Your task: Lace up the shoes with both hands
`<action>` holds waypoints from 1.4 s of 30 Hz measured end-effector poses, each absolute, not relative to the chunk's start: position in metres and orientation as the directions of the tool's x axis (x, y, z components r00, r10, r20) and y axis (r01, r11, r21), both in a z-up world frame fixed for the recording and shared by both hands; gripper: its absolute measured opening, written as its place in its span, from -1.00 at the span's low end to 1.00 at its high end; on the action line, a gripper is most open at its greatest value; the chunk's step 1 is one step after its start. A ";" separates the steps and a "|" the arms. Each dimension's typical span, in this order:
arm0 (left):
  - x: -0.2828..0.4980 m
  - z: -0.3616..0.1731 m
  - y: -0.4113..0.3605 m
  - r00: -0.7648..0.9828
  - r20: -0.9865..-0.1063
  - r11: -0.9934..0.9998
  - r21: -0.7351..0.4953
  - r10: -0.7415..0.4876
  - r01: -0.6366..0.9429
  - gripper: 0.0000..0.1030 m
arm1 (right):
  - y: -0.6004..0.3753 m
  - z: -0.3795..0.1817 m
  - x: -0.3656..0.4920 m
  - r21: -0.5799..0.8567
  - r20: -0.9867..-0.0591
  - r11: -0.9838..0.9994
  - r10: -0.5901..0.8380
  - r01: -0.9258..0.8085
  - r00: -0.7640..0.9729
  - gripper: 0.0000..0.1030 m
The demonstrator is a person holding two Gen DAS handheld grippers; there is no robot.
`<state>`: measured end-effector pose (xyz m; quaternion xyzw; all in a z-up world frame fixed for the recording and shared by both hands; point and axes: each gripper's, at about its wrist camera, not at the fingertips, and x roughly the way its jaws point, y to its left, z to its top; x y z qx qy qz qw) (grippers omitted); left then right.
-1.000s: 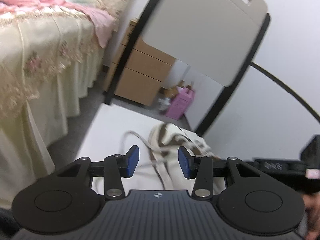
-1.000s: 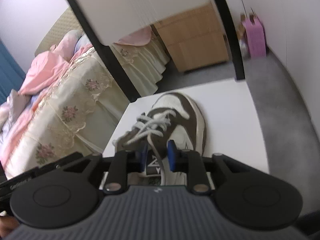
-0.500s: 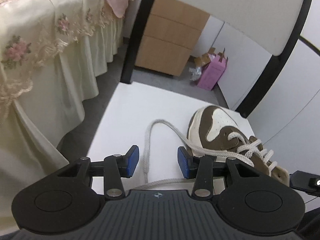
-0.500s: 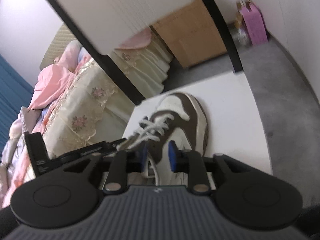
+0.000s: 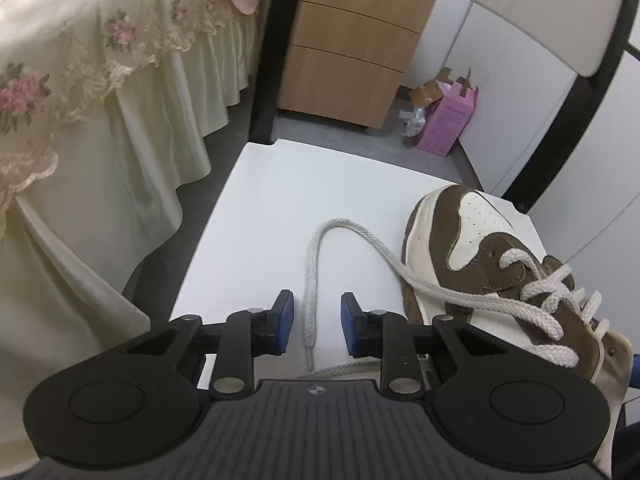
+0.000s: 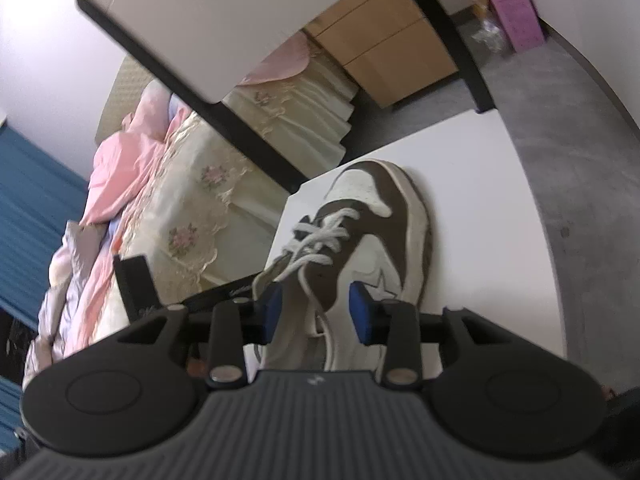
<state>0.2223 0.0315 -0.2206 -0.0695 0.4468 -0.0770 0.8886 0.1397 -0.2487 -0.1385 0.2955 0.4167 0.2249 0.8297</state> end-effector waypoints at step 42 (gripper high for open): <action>0.108 -0.167 0.094 0.766 -0.272 0.488 -0.871 -0.582 0.061 -0.95 | -0.154 -0.106 0.094 0.340 -0.454 0.760 0.649 -0.554 0.611 -0.22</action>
